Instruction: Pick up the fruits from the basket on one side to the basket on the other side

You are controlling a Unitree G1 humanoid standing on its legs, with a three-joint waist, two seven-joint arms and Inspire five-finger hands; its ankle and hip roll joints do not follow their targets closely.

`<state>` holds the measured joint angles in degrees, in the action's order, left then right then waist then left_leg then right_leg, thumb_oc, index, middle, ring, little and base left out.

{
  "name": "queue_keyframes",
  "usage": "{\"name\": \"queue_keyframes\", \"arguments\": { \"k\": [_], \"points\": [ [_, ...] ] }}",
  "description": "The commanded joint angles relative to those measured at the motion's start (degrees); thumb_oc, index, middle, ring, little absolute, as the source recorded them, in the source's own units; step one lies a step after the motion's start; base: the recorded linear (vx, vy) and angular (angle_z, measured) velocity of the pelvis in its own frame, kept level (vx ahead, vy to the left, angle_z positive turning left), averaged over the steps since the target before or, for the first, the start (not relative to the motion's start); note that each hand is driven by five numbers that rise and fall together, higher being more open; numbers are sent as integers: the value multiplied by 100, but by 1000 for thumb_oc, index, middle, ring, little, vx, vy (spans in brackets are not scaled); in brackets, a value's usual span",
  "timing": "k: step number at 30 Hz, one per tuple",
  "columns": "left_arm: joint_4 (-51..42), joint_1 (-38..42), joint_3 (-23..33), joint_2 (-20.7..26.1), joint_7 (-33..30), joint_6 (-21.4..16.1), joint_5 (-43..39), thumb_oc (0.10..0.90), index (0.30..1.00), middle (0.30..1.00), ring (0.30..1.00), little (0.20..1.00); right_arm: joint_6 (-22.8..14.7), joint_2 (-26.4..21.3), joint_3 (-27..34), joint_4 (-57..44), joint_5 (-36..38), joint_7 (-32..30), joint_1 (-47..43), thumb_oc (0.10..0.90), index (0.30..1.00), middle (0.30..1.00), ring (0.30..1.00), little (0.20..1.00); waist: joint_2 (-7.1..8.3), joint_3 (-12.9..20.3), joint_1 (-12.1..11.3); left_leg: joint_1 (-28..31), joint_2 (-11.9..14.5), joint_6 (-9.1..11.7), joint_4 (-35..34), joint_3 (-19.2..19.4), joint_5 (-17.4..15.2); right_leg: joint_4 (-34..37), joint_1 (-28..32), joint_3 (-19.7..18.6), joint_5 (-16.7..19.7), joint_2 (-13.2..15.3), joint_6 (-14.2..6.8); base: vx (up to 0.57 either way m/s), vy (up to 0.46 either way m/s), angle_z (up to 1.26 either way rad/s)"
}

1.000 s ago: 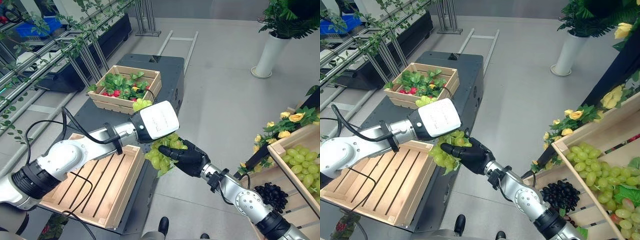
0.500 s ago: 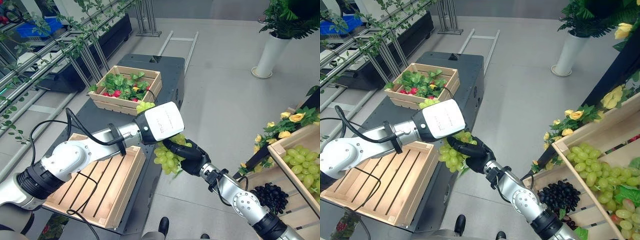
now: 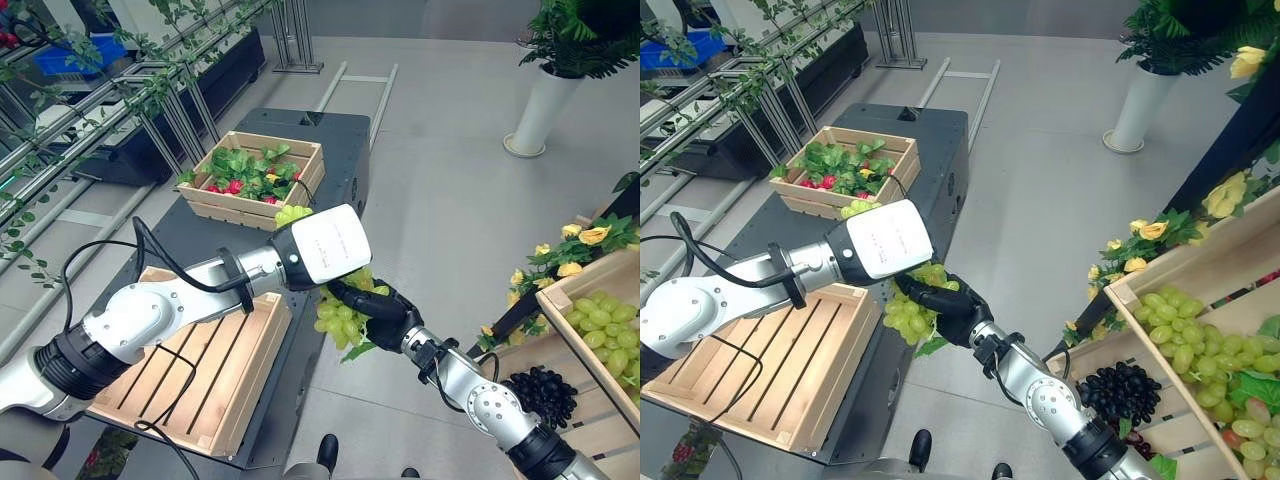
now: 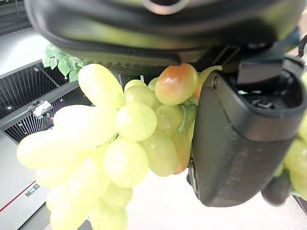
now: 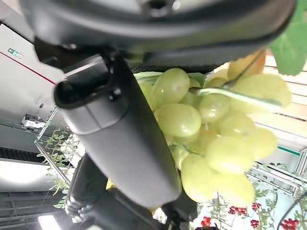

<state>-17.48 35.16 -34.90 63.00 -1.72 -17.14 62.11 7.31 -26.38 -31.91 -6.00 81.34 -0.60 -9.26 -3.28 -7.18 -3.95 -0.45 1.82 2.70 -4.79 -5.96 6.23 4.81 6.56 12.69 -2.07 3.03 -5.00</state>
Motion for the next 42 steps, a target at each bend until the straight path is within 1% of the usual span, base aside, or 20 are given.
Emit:
{"name": "queue_keyframes", "arguments": {
  "k": [1, 8, 14, 19, 24, 25, 26, 27, 28, 29, 33, 42],
  "points": [
    [262, -97, 808, -112, -446, 360, -38, 400, 300, 300, 300, 300, -124, 302, 223, -604, 102, 611, -74, 800, 900, 900, 900, 900, 308, 839, 64, 52, -338, -347, -21, 329, -328, 19, -411, -203, 530, 130, -15, 0, 0, 0],
    [226, -78, 881, -70, -486, 451, -52, 400, 300, 300, 300, 300, -21, 286, 219, -573, 72, 736, -53, 800, 900, 900, 900, 900, 323, 851, 72, 55, -332, -348, -21, 341, -331, 19, -417, -218, 530, 123, -12, 0, 0, 0],
    [237, -118, 973, -92, -506, 420, -51, 400, 300, 300, 300, 300, 173, 272, 239, -537, -86, 842, -50, 800, 900, 900, 900, 900, 324, 870, 76, 56, -325, -347, -21, 354, -331, 19, -413, -230, 529, 117, -9, 0, 0, 0],
    [210, -157, 993, -99, -505, 422, -82, 400, 300, 300, 300, 300, 223, 211, 237, -518, -194, 901, -52, 800, 900, 900, 900, 900, 332, 878, 74, 58, -325, -345, -21, 348, -336, 19, -413, -241, 521, 117, -7, -5, -1, -4],
    [202, -145, 990, -117, -519, 443, -103, 400, 300, 300, 300, 300, 336, 151, 180, -452, -584, 857, -93, 800, 900, 900, 900, 900, 337, 890, 76, 63, -326, -343, -21, 340, -333, 19, -407, -256, 523, 121, -11, 0, 0, 0],
    [194, -147, 1002, -120, -548, 451, -91, 400, 300, 300, 300, 300, 413, 116, 160, -432, -734, 862, -95, 780, 869, 869, 869, 869, 343, 897, 76, 63, -326, -345, -21, 345, -332, 19, -409, -262, 526, 120, -11, 0, 0, 0],
    [199, -152, 1009, -114, -559, 447, -99, 400, 300, 300, 300, 300, 413, 86, 157, -416, -788, 878, -94, 733, 799, 799, 799, 799, 344, 897, 78, 65, -323, -343, -21, 351, -333, 19, -408, -261, 526, 120, -12, 0, 0, 0],
    [202, -161, 1025, -105, -591, 437, -99, 400, 300, 300, 300, 300, 434, 46, 168, -385, -861, 899, -91, 562, 542, 542, 542, 542, 345, 895, 79, 66, -320, -343, -21, 358, -335, 19, -408, -259, 527, 120, -14, 0, 0, 0],
    [189, -159, 1028, -99, -590, 436, -104, 400, 300, 300, 300, 300, 443, 10, 161, -364, -908, 900, -98, 414, 321, 321, 321, 321, 347, 894, 80, 67, -320, -341, -21, 355, -333, 19, -407, -261, 530, 120, -15, 0, 0, 0],
    [180, -162, 1030, -96, -587, 436, -110, 400, 300, 300, 300, 300, 461, -26, 155, -358, -925, 918, -109, 400, 300, 300, 300, 300, 350, 897, 82, 68, -322, -340, -21, 351, -334, 19, -407, -265, 531, 119, -16, 0, 0, 0],
    [130, -199, 1052, -137, -576, 451, -78, 400, 300, 300, 300, 300, 579, -144, 120, -362, -1012, 954, -176, 400, 300, 300, 300, 300, 365, 904, 83, 85, -320, -343, -21, 350, -341, 19, -393, -276, 528, 120, -15, 0, 0, 0],
    [127, -257, 1150, -211, -695, 545, -10, 400, 300, 300, 300, 300, 538, -139, 149, -293, -1104, 914, -159, 400, 300, 300, 300, 300, 374, 931, 94, 105, -317, -347, -21, 362, -354, 19, -377, -308, 524, 118, -14, 0, 0, 0]
  ]
}}
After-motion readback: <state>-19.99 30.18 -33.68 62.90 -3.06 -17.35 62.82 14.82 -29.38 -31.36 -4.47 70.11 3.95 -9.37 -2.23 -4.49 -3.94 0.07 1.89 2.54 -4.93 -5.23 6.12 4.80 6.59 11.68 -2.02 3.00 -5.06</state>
